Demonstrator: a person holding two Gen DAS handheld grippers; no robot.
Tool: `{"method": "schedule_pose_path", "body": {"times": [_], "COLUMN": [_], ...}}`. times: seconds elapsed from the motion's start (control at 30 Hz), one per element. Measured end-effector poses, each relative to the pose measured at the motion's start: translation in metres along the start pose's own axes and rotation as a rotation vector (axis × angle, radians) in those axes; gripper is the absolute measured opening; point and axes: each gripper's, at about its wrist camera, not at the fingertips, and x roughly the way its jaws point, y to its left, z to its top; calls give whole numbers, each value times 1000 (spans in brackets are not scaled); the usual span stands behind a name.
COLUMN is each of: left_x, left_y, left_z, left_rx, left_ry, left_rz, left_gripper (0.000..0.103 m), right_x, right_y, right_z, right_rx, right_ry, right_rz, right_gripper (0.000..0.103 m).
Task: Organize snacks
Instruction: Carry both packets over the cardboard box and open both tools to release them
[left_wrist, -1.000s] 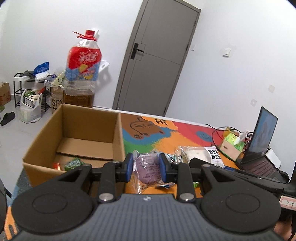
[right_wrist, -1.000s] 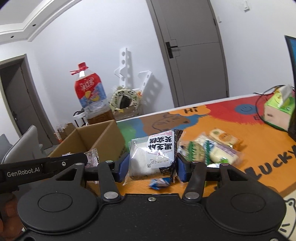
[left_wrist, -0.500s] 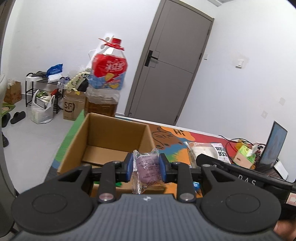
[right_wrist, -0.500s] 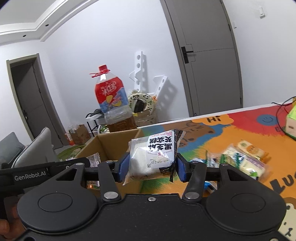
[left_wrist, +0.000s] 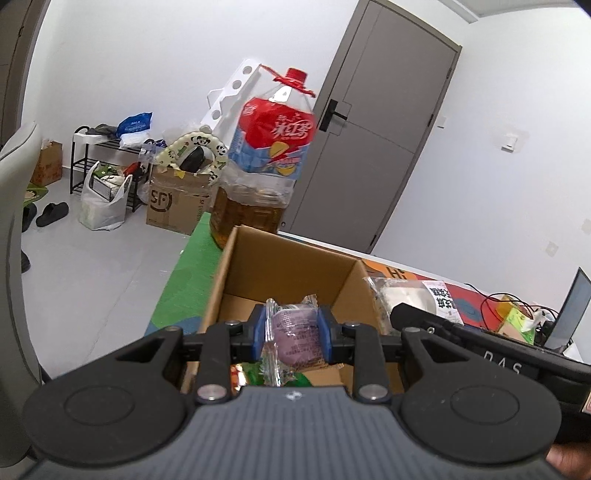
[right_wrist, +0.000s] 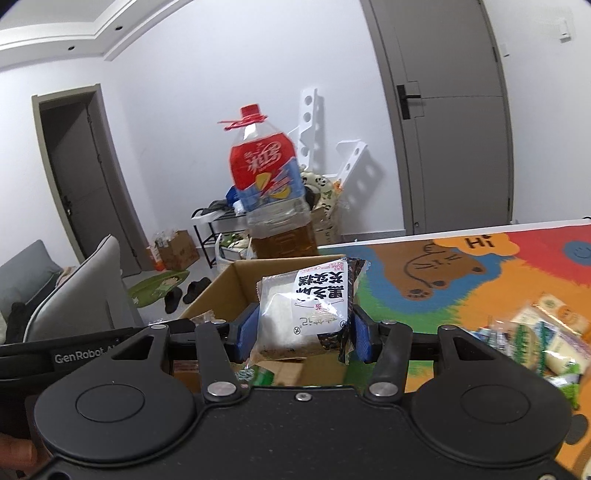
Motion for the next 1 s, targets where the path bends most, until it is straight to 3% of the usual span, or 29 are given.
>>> {"method": "schedule_pose_path", "body": {"times": [0.67,0.83,1.0], "left_x": [9,7,2], "left_y": [17,15,8], "left_z": [-1,-1,-4], "left_rx": [-46,-55,-48], "left_ry": [44,42,41], "left_rz": [36,47,38], "left_gripper": [34,35,45], "right_x": [24,21,7], "right_y": [8,9,5], "right_z": [-2,-1,0], "right_rx": [-6,-8,5], "right_ry": [47,60,37], "right_rz": [4,19,11], "right_gripper": [52,58,58]}}
